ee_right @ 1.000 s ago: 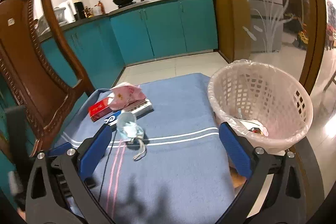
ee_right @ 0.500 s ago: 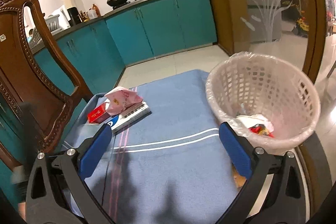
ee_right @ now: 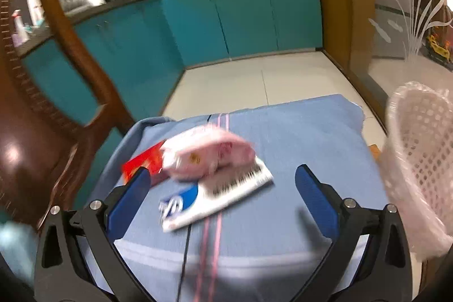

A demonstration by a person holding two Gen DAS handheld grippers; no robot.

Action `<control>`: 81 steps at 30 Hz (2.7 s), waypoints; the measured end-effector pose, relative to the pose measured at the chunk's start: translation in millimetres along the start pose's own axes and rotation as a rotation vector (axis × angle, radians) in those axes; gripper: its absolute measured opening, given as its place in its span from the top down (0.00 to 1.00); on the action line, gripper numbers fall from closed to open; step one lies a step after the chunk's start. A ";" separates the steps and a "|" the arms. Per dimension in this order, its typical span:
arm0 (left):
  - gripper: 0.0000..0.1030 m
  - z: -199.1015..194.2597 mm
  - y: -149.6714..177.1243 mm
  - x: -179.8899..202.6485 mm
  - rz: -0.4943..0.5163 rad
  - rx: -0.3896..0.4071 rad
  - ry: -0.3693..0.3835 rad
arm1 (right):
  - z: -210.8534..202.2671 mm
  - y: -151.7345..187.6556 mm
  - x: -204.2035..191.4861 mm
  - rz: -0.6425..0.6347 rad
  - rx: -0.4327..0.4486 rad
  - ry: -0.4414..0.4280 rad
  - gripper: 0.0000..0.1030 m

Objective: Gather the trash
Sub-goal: 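Grasp the pink printed bag with the right while the left grasps the light-blue face mask, then drop the pink bag into the basket with the right while the left drops the mask there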

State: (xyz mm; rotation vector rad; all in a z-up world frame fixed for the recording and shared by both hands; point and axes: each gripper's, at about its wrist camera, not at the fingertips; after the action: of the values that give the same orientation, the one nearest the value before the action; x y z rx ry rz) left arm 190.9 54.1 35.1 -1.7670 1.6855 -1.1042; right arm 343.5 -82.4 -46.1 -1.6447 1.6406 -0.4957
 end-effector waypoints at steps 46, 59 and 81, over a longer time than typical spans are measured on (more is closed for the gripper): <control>0.79 37.8 26.8 30.1 0.100 -0.117 -0.023 | -185.5 82.3 58.1 -0.105 0.132 -0.062 0.84; 0.79 35.4 27.9 29.2 0.094 -0.116 -0.024 | -183.3 78.7 59.7 -0.093 0.132 -0.058 0.84; 0.79 57.8 42.2 88.3 0.202 -0.142 0.060 | -271.6 55.4 255.3 0.605 0.552 0.074 0.03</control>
State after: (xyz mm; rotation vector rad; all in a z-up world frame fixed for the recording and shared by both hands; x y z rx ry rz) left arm 205.2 -49.0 -10.4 -1.6162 1.9728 -0.9780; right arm 135.0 -386.9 30.1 -0.6939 1.7467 -0.6217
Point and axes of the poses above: each gripper's, at about its wrist camera, not at the fingertips, and z roughly the way its jaws point, x to its right, y to its underside, and after that the axes turned 1 degree about x, right-handed
